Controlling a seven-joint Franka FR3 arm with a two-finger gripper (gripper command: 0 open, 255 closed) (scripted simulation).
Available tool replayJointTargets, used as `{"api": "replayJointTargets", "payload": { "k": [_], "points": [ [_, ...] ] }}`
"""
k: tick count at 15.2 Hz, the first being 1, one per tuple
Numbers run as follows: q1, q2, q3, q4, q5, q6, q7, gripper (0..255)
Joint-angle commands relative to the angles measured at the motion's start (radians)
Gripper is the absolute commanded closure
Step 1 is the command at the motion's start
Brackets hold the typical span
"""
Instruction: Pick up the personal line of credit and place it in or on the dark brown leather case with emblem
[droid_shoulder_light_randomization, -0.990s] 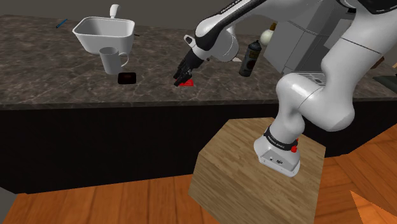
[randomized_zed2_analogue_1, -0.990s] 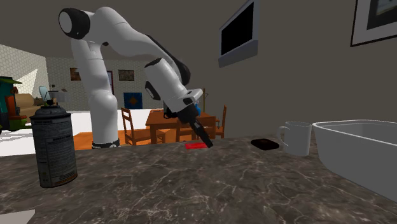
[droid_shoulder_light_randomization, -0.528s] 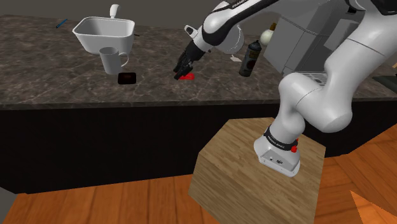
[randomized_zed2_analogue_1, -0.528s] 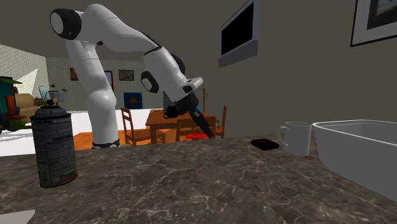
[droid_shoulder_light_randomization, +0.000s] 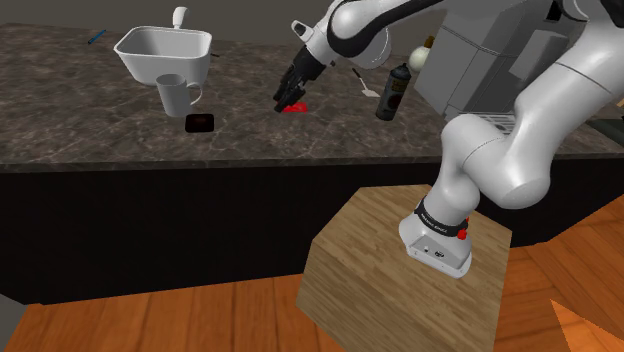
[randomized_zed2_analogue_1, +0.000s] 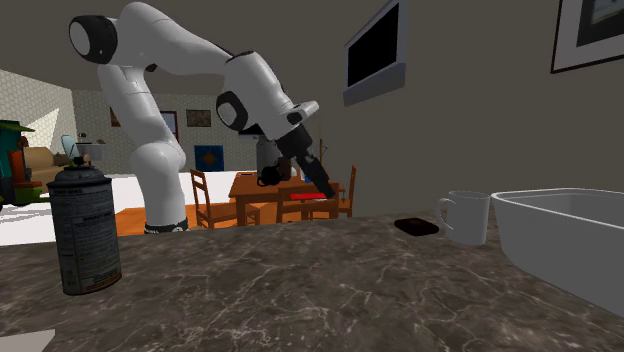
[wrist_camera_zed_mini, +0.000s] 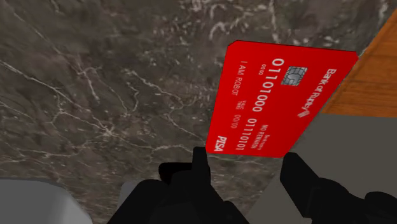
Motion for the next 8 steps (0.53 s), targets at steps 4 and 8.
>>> {"api": "replayJointTargets", "payload": {
  "k": [4, 8],
  "points": [
    [-0.01, 0.012, 0.027, 0.06, -0.02, -0.05, 0.045, 255],
    [0.104, 0.174, -0.029, 0.208, 0.115, -0.063, 0.0, 255]
  ]
}}
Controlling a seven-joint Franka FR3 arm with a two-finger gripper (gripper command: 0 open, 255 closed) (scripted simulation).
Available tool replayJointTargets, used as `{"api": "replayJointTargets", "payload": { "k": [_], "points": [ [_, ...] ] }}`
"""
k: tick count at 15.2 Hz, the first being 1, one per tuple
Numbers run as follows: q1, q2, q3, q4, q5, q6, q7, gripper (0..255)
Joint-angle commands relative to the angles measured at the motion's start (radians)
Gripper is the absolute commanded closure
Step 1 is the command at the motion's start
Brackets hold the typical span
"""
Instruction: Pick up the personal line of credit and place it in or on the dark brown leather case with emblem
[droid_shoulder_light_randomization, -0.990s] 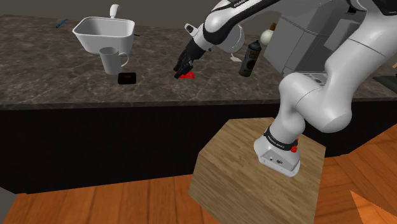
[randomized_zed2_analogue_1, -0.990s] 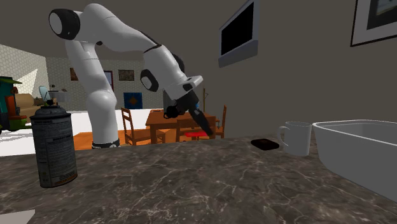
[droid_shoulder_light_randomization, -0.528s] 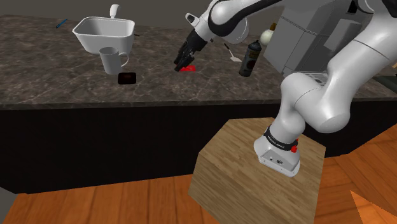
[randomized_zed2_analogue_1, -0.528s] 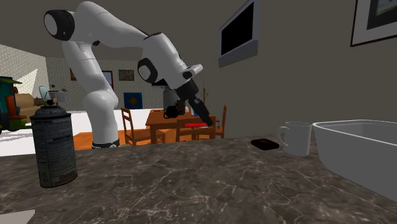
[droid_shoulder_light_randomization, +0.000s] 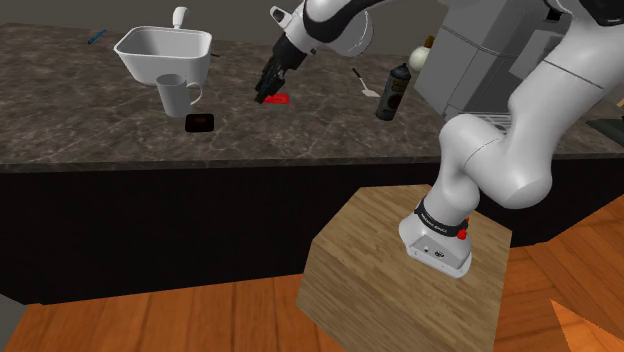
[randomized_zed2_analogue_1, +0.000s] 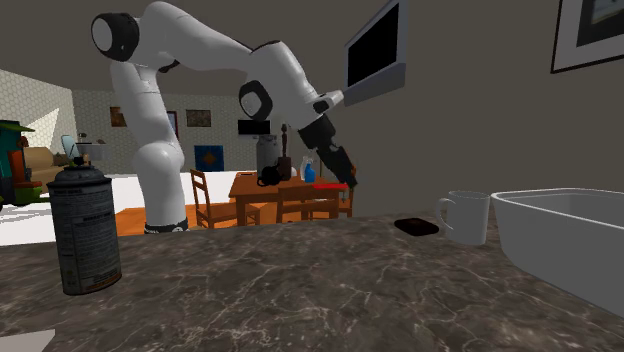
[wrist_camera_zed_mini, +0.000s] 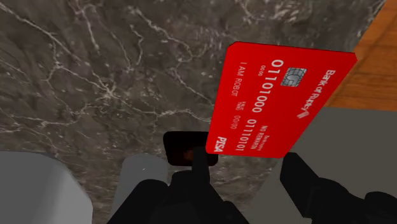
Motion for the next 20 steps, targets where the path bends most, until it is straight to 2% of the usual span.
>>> {"api": "replayJointTargets", "payload": {
  "k": [1, 3, 5, 9, 16, 20],
  "points": [
    [0.049, 0.087, -0.027, 0.082, 0.078, -0.018, -0.029, 255],
    [0.077, 0.179, -0.042, 0.166, 0.16, -0.046, -0.06, 255],
    [0.084, 0.271, -0.042, 0.255, 0.237, -0.081, -0.084, 255],
    [0.052, 0.447, -0.014, 0.442, 0.349, -0.157, -0.096, 255],
    [-0.055, 0.734, 0.049, 0.818, 0.436, -0.294, -0.019, 255],
    [-0.063, 0.752, 0.064, 0.808, 0.459, -0.271, -0.04, 255]
  ]
}}
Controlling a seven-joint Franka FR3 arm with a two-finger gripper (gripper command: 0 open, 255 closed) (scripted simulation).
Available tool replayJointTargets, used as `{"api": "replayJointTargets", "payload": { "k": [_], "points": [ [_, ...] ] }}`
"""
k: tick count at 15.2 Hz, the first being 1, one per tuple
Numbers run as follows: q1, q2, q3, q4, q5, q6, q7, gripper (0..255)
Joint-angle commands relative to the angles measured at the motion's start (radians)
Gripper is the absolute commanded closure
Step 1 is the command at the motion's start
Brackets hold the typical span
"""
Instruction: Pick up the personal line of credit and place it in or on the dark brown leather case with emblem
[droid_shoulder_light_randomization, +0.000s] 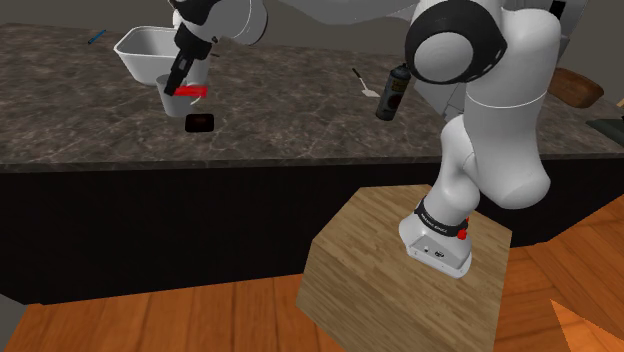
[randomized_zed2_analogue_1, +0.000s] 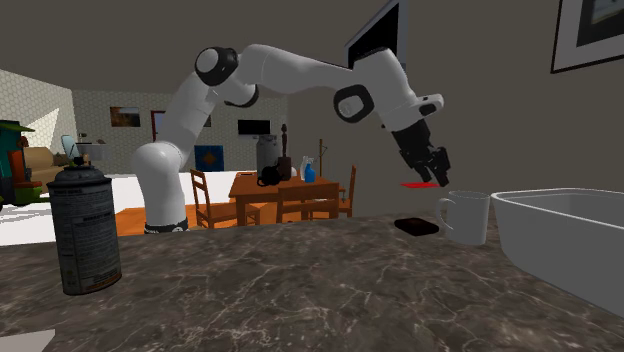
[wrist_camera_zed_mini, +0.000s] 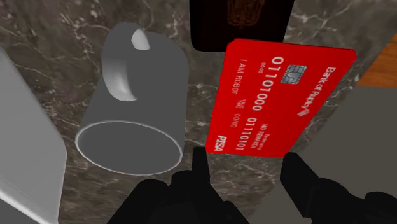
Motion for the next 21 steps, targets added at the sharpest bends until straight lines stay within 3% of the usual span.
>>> {"api": "replayJointTargets", "payload": {
  "k": [1, 12, 19, 20, 21],
  "points": [
    [-0.007, 0.011, 0.009, -0.005, 0.015, 0.013, -0.016, 255],
    [-0.038, 0.073, 0.067, -0.046, 0.11, 0.098, -0.11, 255],
    [-0.038, 0.073, 0.067, -0.046, 0.11, 0.098, -0.11, 255],
    [-0.038, 0.073, 0.067, -0.046, 0.11, 0.098, -0.11, 0],
    [-0.038, 0.073, 0.067, -0.046, 0.11, 0.098, -0.11, 0]
  ]
}}
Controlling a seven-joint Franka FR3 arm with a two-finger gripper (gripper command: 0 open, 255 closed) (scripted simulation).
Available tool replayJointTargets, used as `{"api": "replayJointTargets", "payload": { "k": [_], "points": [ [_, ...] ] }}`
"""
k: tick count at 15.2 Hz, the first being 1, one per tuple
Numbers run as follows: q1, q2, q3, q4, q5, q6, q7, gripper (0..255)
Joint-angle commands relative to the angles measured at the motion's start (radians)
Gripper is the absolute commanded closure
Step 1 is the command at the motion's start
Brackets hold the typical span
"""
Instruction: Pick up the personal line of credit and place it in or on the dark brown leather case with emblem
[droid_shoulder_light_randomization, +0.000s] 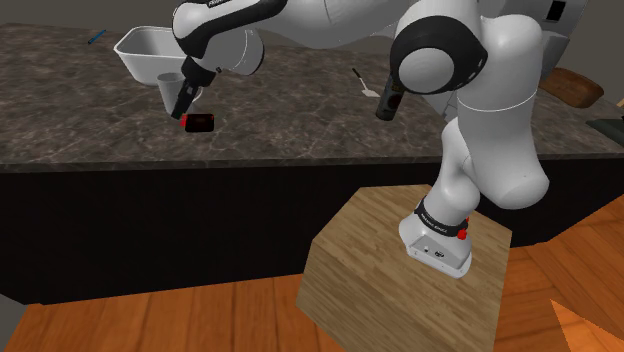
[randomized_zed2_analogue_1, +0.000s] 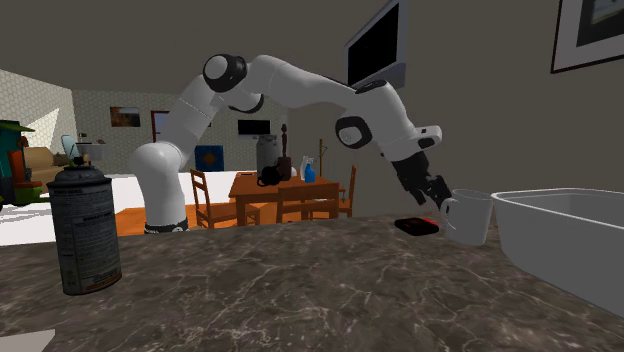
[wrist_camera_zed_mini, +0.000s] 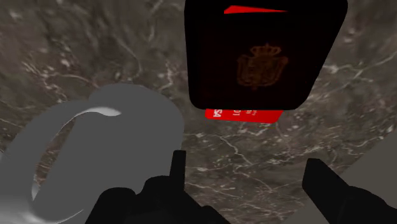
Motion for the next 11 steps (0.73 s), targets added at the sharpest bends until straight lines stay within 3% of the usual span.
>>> {"api": "replayJointTargets", "payload": {
  "k": [1, 4, 8, 11],
  "points": [
    [0.0, 0.0, 0.0, 0.0, 0.0, 0.0, 0.0, 0],
    [0.0, 0.0, 0.0, 0.0, 0.0, 0.0, 0.0, 0],
    [0.046, -0.123, -0.056, -0.086, -0.072, -0.026, 0.024, 0],
    [0.046, -0.123, -0.056, -0.086, -0.072, -0.026, 0.024, 0]
  ]
}}
